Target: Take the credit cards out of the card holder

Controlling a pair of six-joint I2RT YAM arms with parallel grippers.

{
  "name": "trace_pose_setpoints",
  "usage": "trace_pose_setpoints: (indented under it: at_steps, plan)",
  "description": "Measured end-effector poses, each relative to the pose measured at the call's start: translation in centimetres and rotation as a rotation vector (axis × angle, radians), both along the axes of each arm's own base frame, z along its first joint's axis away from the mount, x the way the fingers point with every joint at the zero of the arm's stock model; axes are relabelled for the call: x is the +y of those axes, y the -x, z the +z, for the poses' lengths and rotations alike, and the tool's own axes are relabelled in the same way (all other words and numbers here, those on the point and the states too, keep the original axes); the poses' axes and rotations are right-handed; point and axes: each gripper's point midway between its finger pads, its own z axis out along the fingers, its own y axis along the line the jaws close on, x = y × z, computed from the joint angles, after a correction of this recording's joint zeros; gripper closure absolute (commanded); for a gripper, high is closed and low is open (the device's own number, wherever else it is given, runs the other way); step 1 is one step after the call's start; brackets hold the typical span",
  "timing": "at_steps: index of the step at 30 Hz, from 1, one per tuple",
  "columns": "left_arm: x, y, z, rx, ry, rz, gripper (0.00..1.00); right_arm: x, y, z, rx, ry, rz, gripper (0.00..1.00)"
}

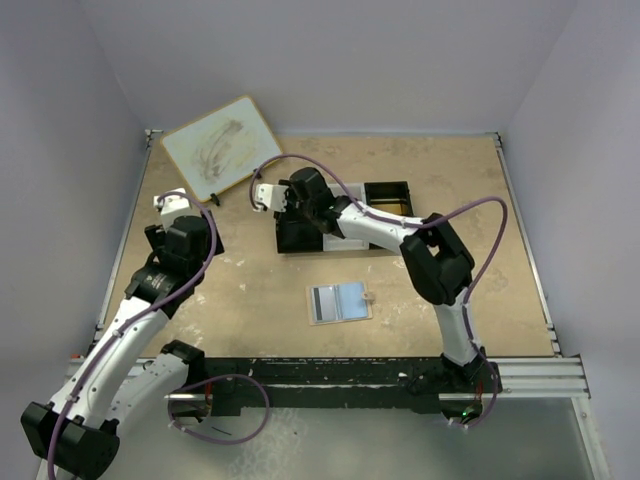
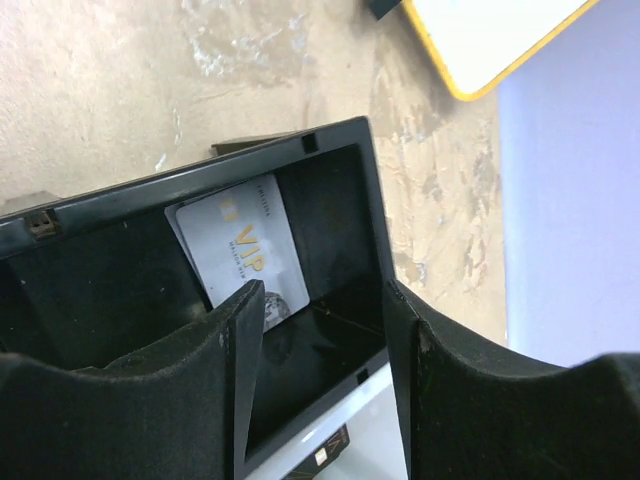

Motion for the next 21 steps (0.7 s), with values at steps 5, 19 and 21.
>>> trace_pose_setpoints:
  at_steps: [5, 19, 21]
  plan:
    - [0.0, 0.0, -0.1, 0.005, -0.002, 0.000, 0.19, -0.4, 0.6, 2.3, -0.003, -0.079, -0.031, 0.46]
    - [-2.2, -0.3, -1.1, 0.044, 0.063, -0.103, 0.24, -11.0, 8.4, 12.7, 0.357, -0.918, -0.497, 0.46]
    - [-3.6, -0.5, -1.5, 0.057, 0.107, -0.163, 0.27, -11.4, 11.5, 10.0, 0.493, -0.971, -0.515, 0.46]
